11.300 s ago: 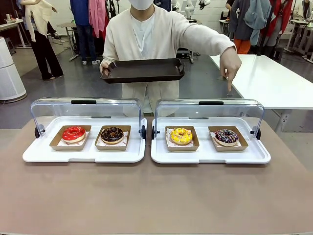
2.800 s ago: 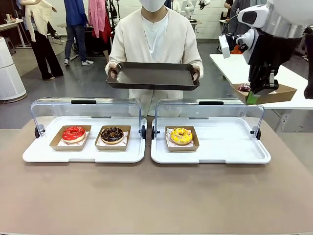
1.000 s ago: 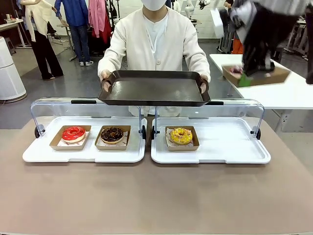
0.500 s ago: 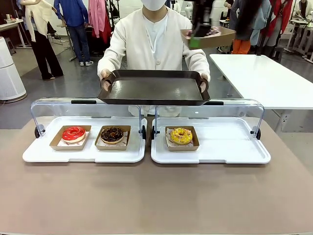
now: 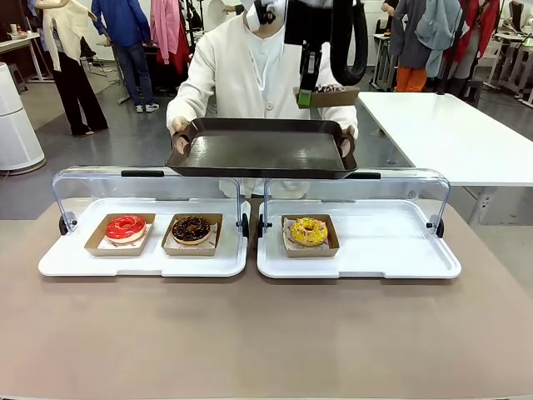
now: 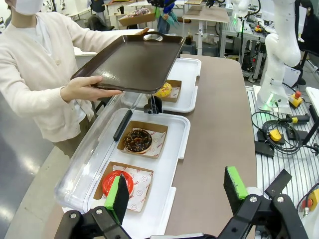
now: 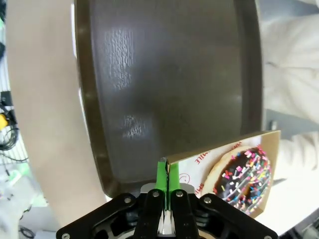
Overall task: Provide the desired donut to the person.
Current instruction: Place the picked Paper togo box onto the Handle tray extended by the person.
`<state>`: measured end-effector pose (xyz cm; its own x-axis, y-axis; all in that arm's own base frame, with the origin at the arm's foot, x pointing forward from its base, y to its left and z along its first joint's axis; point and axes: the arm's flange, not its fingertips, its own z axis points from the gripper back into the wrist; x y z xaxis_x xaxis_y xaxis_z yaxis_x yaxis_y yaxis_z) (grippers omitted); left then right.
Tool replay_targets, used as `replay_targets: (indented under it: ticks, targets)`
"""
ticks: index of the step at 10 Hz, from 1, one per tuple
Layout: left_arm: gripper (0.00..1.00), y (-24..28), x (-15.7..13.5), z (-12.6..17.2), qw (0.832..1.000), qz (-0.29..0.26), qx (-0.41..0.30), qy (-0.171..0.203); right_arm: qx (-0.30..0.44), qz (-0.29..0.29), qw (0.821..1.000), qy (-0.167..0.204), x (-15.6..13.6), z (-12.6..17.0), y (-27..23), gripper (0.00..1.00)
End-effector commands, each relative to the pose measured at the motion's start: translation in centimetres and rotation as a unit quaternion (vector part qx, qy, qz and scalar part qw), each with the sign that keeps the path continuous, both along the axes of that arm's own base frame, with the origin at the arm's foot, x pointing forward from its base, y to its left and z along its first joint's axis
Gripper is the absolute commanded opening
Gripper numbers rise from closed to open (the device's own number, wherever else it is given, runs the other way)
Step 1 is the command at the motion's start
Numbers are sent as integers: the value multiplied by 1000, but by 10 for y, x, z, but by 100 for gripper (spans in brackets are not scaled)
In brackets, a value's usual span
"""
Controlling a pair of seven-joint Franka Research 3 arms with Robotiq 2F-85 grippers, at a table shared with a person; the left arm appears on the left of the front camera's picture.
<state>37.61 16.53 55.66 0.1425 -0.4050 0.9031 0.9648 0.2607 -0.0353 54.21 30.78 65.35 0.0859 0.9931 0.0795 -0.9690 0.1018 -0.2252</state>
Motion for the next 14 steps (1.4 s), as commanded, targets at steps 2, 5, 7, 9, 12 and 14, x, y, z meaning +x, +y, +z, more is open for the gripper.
replay_targets:
  ticks: [2, 5, 7, 9, 12, 14]
  targets:
    - [100, 0, 0, 1, 1000, 3, -2, -7, 23, -14, 998, 54, 14, -4, 11, 2]
    - [100, 0, 0, 1, 1000, 3, -2, -7, 9, -5, 999, 45, 12, -23, 5, 2]
    - [100, 0, 0, 1, 1000, 3, -2, -7, 9, -5, 999, 45, 12, -23, 5, 2]
    - [100, 0, 0, 1, 1000, 3, -2, -7, 11, -6, 998, 55, 11, -23, 5, 2]
    - [100, 0, 0, 1, 1000, 3, -2, -7, 31, 19, 997, 72, 9, -42, 13, 2]
    - [100, 0, 0, 1, 1000, 3, -2, -7, 29, 20, 996, 82, 12, -54, 16, 2]
